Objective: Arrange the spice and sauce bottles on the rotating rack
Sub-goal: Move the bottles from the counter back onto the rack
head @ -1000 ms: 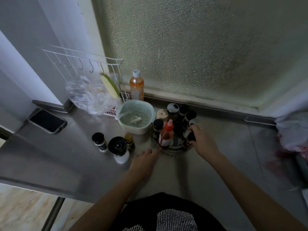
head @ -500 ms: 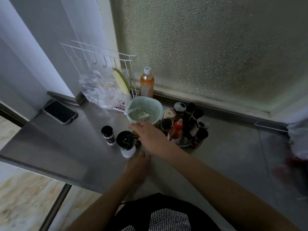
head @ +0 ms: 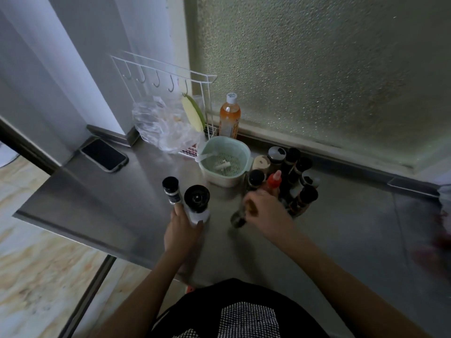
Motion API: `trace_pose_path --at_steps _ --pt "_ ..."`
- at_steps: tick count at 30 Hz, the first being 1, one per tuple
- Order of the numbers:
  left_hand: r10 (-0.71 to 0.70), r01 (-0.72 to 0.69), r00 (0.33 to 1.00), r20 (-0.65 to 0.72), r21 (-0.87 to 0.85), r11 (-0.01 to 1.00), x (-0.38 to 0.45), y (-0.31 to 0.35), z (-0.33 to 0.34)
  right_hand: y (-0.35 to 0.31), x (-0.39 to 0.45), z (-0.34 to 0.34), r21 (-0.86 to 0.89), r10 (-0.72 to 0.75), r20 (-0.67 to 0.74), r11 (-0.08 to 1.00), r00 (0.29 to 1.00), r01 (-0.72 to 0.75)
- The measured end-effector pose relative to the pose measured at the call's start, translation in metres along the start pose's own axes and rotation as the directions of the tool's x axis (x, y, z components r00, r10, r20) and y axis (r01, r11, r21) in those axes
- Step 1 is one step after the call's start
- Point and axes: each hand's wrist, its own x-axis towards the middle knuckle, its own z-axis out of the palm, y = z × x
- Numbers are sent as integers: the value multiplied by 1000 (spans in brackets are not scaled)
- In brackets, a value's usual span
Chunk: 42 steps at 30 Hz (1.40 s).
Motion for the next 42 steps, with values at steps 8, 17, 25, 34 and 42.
trace_pose_path --at_steps 8,17,25,34,42 --pt "-81 70 996 -43 -218 974 14 16 5 83 -28 -49 12 273 -235 960 933 -279" --pt "-23 11 997 -73 -172 985 9 15 6 106 -2 -20 -87 237 -128 964 963 -249" --pt "182 -187 982 -55 -91 978 -12 40 17 81 -16 -36 -99 150 -320 977 935 -191" --pt "580 -592 799 157 40 805 -41 100 29 29 -44 -15 272 -31 -111 960 993 60" --pt "639 -619 758 -134 164 769 -17 76 3 50 -58 -108 397 168 -535 915 828 71"
